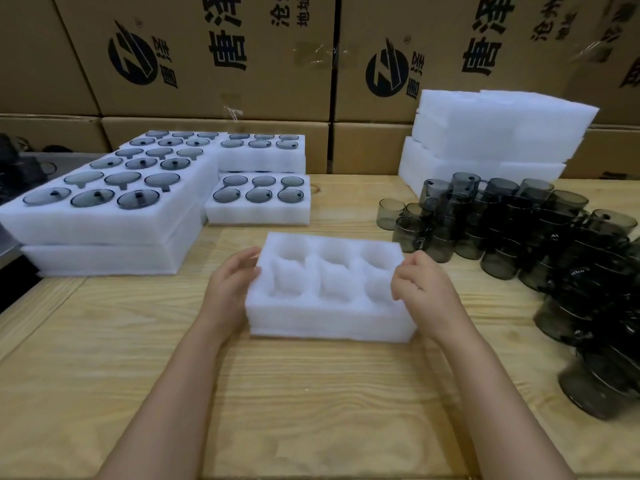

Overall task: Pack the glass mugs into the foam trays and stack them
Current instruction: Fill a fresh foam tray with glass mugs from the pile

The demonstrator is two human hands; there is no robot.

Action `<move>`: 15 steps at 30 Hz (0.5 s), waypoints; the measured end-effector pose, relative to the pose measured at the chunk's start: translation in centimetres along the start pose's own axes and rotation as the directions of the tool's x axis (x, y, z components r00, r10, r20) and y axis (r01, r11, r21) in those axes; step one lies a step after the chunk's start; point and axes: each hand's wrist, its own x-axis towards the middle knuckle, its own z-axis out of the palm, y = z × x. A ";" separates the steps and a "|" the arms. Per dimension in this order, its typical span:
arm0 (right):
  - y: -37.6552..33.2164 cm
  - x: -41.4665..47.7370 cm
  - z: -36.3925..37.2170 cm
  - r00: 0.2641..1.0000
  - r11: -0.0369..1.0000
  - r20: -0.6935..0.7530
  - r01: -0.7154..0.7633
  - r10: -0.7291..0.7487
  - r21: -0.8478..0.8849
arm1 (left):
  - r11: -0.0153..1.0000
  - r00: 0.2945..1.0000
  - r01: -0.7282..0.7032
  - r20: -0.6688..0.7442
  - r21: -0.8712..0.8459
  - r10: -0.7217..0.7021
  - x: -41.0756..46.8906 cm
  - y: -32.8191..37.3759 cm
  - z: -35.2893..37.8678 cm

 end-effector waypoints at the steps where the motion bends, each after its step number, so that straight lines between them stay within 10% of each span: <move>1: 0.0 0.0 -0.4 0.999 1.000 -0.034 -0.006 0.006 -0.002 | 1.000 1.000 -0.020 0.001 0.024 0.020 0.1 0.0 -0.3; 12: -0.2 -0.2 -1.4 0.995 0.994 -0.053 -0.087 0.083 -0.069 | 0.992 0.993 -0.048 0.115 0.119 0.034 0.0 0.0 0.6; 15: -0.1 -2.6 -3.0 0.967 0.981 -0.253 -0.050 0.000 -0.190 | 0.993 0.994 -0.057 0.098 0.108 0.046 0.0 0.0 0.6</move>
